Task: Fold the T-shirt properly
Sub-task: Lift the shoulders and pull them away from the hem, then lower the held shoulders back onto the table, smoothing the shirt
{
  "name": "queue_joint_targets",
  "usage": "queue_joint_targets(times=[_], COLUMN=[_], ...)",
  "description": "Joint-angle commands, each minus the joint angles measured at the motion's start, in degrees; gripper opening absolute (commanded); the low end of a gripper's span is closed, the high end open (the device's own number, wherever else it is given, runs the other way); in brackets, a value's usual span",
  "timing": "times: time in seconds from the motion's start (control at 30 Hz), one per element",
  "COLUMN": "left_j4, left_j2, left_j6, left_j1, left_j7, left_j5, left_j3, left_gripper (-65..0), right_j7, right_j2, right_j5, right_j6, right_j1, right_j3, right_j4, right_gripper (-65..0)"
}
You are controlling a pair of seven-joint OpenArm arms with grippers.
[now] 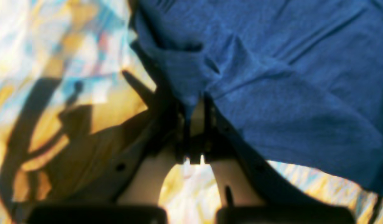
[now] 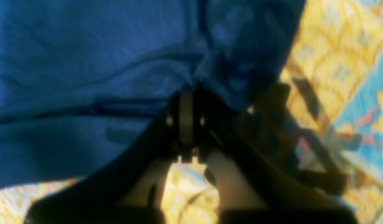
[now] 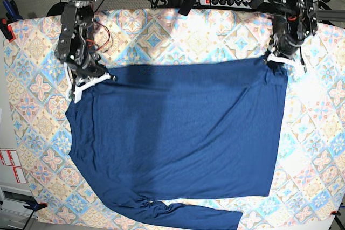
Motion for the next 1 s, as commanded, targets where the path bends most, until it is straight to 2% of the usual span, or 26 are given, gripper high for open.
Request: queue_joint_targets(times=[0.0, 0.27, 0.37, 0.43, 0.6, 0.97], left_j4=[2.6, 9.6, 9.9, 9.9, 9.9, 9.5], left_j2=[-0.8, -0.8, -0.8, -0.8, -0.8, -0.5], left_j6=[-0.4, -0.7, -3.5, -4.2, -4.2, -3.8], left_j1=[0.6, 9.1, 10.3, 10.1, 7.2, -3.0], left_j7=[-0.4, -0.4, -0.3, -0.1, -0.1, -0.1], left_j5=[-0.3, -0.3, -0.3, -0.3, -0.3, -0.1], left_j3=[-0.2, -3.8, -6.1, -7.3, -7.5, -7.5], left_gripper=[-65.0, -65.0, -65.0, -65.0, -65.0, -65.0], right_j7=[1.1, 1.1, 1.1, 1.1, 1.1, 1.0], right_j2=[0.4, 0.4, 0.4, 0.4, 0.4, 0.4], right_j5=[0.4, 0.2, 0.2, 0.1, 0.1, 0.1], right_j6=[0.2, 0.2, 0.2, 0.2, 0.2, 0.2], right_j1=[0.0, -6.3, -7.6, -7.5, -6.6, 2.5], right_j3=[0.1, 0.2, 0.2, 0.2, 0.1, 0.0], right_j4=[2.1, 9.1, 10.9, 11.4, 11.2, 7.2], right_gripper=[-65.0, -65.0, -65.0, -65.0, -65.0, -65.0])
